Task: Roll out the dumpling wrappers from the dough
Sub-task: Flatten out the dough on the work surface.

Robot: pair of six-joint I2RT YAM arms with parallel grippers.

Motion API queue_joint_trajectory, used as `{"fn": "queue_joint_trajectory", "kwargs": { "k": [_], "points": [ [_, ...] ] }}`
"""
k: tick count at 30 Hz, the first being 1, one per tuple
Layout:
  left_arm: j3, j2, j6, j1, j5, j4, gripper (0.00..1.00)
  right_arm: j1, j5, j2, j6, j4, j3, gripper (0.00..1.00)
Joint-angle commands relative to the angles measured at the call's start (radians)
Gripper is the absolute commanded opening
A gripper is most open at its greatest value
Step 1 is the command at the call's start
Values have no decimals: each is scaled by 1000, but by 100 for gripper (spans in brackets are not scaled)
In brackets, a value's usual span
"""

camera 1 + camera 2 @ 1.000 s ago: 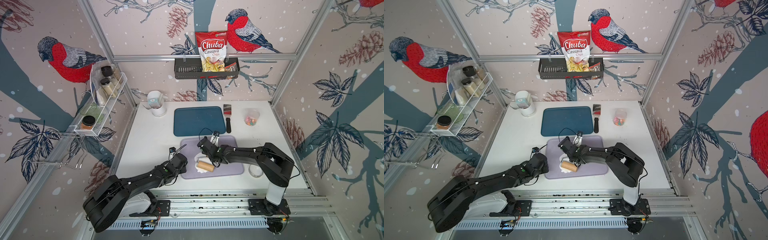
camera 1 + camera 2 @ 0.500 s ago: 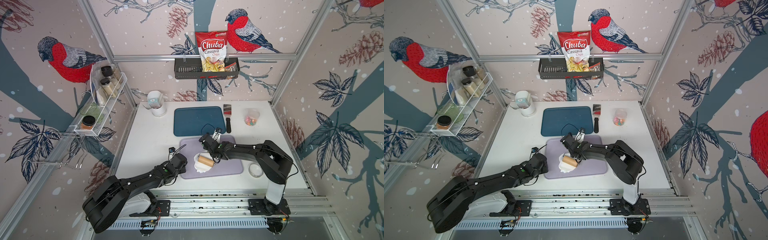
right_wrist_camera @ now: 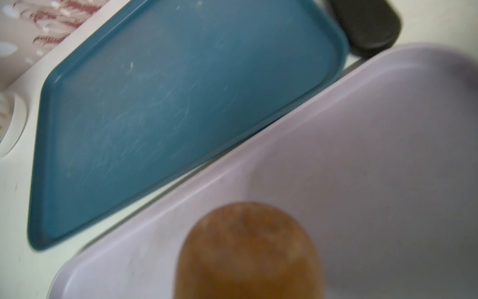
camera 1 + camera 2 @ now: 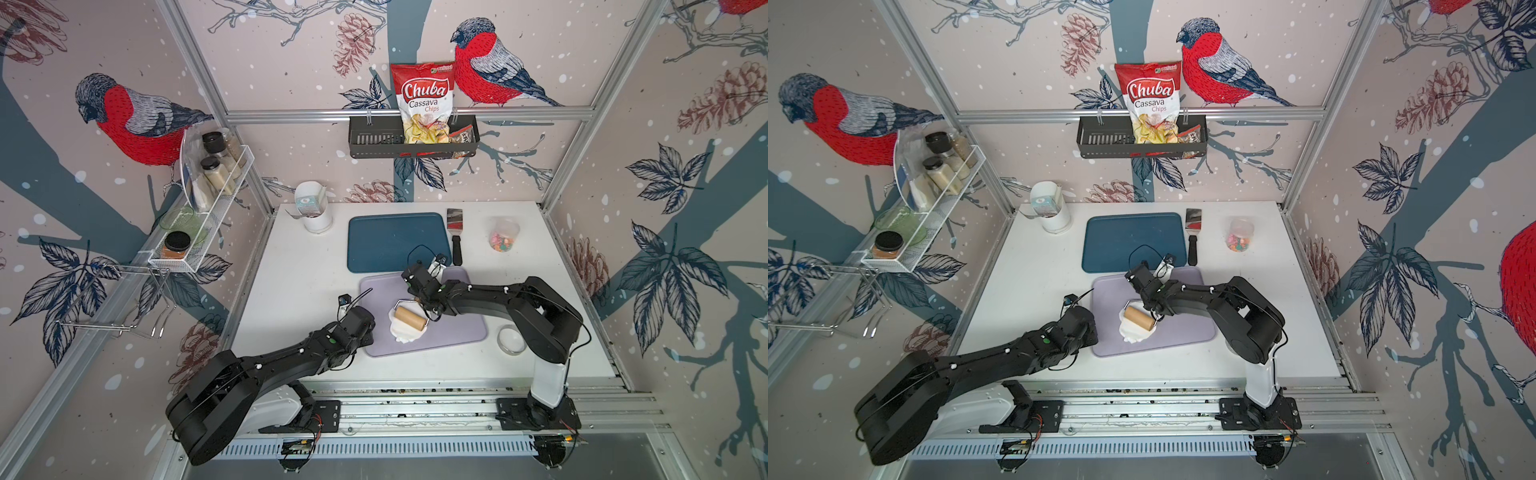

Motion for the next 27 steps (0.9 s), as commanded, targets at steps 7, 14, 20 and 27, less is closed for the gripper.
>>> {"fn": "queue_joint_trajectory", "kwargs": {
  "k": [7, 14, 20, 27],
  "points": [
    [-4, -5, 15, 2, -3, 22, 0, 152, 97, 62, -76, -102, 16, 0],
    [-14, -8, 5, 3, -8, 18, 0, -20, 151, 3, -75, -91, 15, 0],
    [-4, 6, 7, 2, -14, 26, 0, 142, 44, 46, -73, -94, 37, 0],
    [-12, 4, 6, 2, -10, 21, 0, 13, 87, 36, -67, -90, 34, 0]
  ]
}}
